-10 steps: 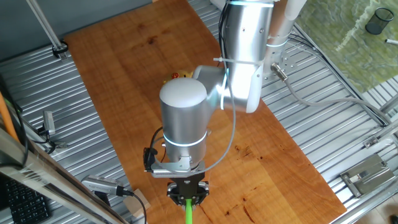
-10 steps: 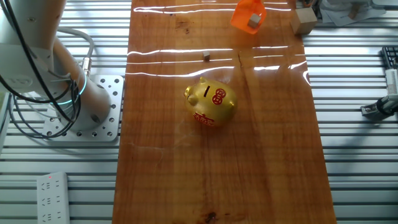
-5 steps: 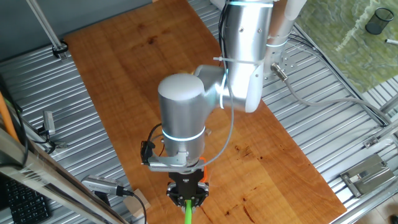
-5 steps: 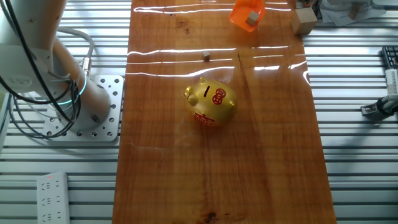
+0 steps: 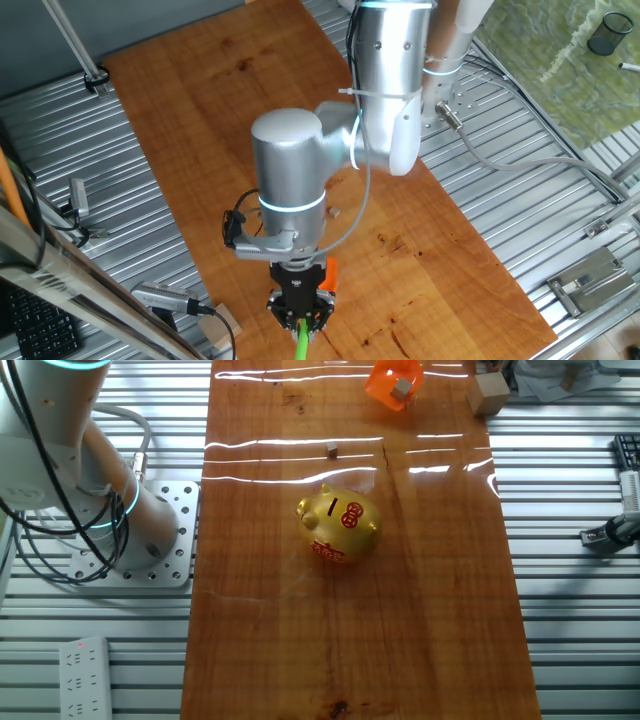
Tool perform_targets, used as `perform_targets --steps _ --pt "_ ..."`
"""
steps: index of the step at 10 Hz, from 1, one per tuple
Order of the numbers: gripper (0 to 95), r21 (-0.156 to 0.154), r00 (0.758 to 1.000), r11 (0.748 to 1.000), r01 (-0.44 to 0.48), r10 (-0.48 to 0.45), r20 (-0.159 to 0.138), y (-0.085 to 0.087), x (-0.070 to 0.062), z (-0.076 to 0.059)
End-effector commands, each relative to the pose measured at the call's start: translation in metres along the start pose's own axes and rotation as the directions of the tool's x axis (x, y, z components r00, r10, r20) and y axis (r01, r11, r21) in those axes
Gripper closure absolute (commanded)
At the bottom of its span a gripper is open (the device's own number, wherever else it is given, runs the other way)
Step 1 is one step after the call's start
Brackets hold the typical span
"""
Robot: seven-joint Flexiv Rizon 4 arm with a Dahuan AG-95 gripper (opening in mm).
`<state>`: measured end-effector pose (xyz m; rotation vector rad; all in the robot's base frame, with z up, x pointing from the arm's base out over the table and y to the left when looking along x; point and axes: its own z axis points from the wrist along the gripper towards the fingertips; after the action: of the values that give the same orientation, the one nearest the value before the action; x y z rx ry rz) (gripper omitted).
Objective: Use a shovel to scoop up an object
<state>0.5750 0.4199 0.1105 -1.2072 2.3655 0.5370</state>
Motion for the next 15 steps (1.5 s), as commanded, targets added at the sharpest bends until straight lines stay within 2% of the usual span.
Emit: perform_targets --steps 1,3,8,9,10,12,15 --pt "95.0 -0.011 0.999 0.999 -0.033 0.034 0.024 0.003 -0.002 -0.002" --pt "95.0 -0.010 0.999 1.000 -0.026 0.026 0.047 0.004 -0.003 -0.003" --pt "95.0 0.036 0.996 0.999 0.021 -0.024 0.087 0.020 -0.013 -0.016" --pt "95.0 0.055 0.993 0.998 0.031 -0.037 0.110 0.026 -0.016 -0.020" --pt "95.0 0.066 0.989 0.997 0.035 -0.044 0.144 0.029 -0.018 -0.023" --pt "95.0 0.078 0.981 0.997 0.018 -0.033 0.191 0.035 -0.020 -0.027" --pt "95.0 0.083 0.971 0.997 -0.005 -0.015 0.237 0.039 -0.022 -0.029"
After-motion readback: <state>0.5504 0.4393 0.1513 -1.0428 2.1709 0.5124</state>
